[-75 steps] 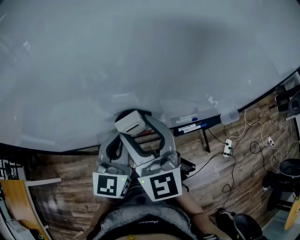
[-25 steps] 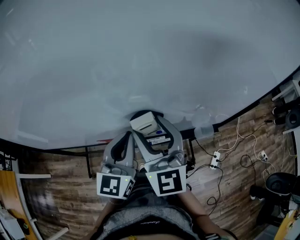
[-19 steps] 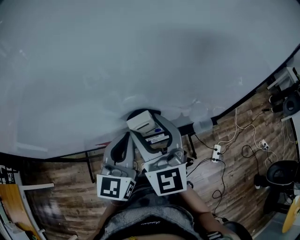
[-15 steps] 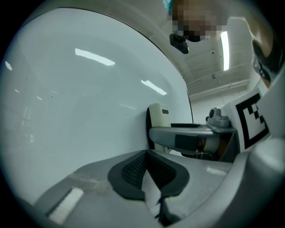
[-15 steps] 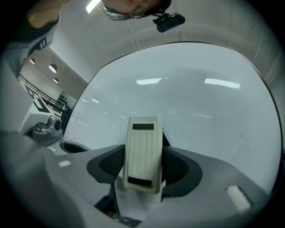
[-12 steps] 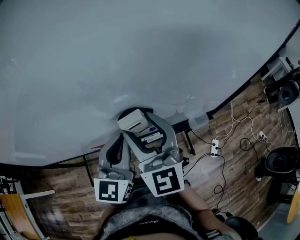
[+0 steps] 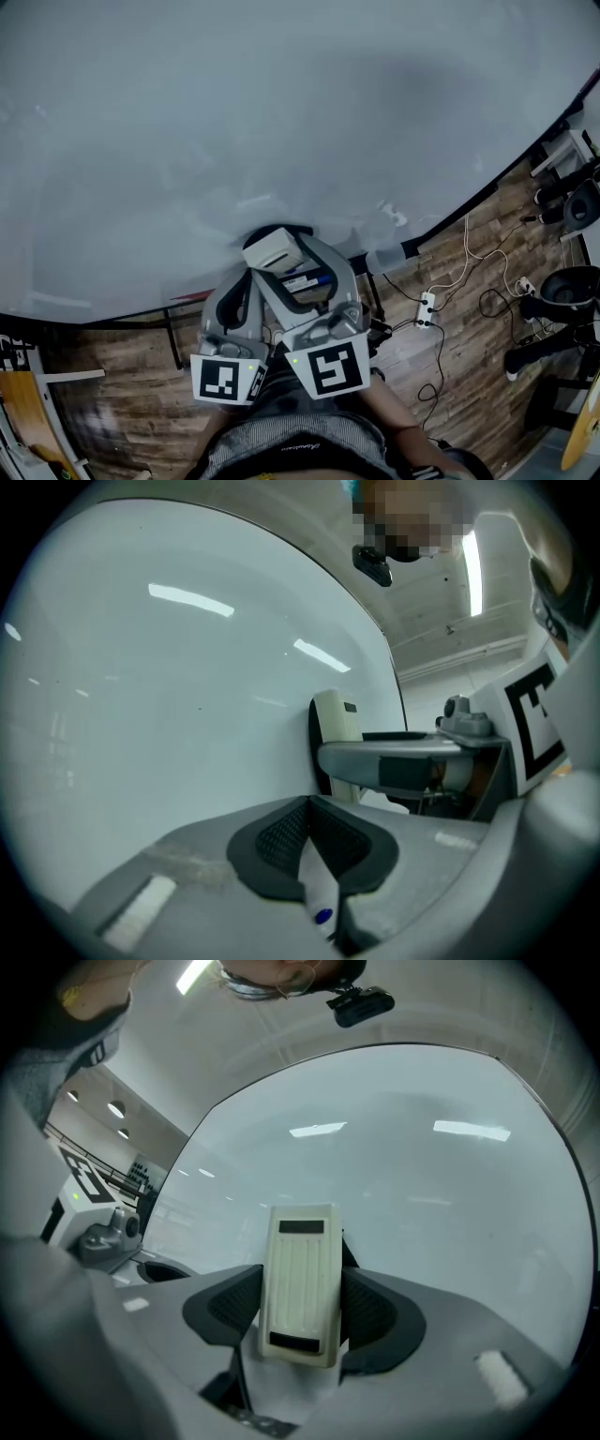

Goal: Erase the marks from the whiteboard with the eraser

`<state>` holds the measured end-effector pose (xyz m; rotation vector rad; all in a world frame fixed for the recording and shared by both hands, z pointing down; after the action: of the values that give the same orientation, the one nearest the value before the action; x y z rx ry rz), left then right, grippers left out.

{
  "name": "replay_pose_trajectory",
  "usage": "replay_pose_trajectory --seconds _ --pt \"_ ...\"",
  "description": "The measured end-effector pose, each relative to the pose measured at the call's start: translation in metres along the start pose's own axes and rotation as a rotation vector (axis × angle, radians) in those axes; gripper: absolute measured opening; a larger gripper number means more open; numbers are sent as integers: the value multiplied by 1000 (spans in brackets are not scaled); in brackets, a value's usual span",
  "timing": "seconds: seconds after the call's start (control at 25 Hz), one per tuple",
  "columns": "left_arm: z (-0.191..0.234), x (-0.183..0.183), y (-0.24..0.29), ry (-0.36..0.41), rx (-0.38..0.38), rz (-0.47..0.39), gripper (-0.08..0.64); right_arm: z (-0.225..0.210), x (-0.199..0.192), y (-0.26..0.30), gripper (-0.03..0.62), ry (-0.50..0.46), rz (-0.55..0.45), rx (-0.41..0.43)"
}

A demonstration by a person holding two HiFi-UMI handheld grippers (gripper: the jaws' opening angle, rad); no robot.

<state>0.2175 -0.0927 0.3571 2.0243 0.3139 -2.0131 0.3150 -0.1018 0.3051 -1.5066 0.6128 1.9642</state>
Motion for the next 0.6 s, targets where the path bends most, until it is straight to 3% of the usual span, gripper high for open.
replay_pose_trajectory --seconds 0.6 --pt "-83 3 39 -8 55 -3 3 -78 -17 -56 262 -23 -26 34"
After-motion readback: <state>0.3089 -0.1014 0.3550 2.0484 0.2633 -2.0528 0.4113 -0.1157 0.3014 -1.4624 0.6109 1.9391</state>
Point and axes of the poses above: the fingertips, and each gripper's own axes: y forward along the fingers, z to its left, x out of its top, the point moved 6 cm from there along -y, backward along the fingers, and after that the axes turned 12 degrees about x, right-handed, at the moved point
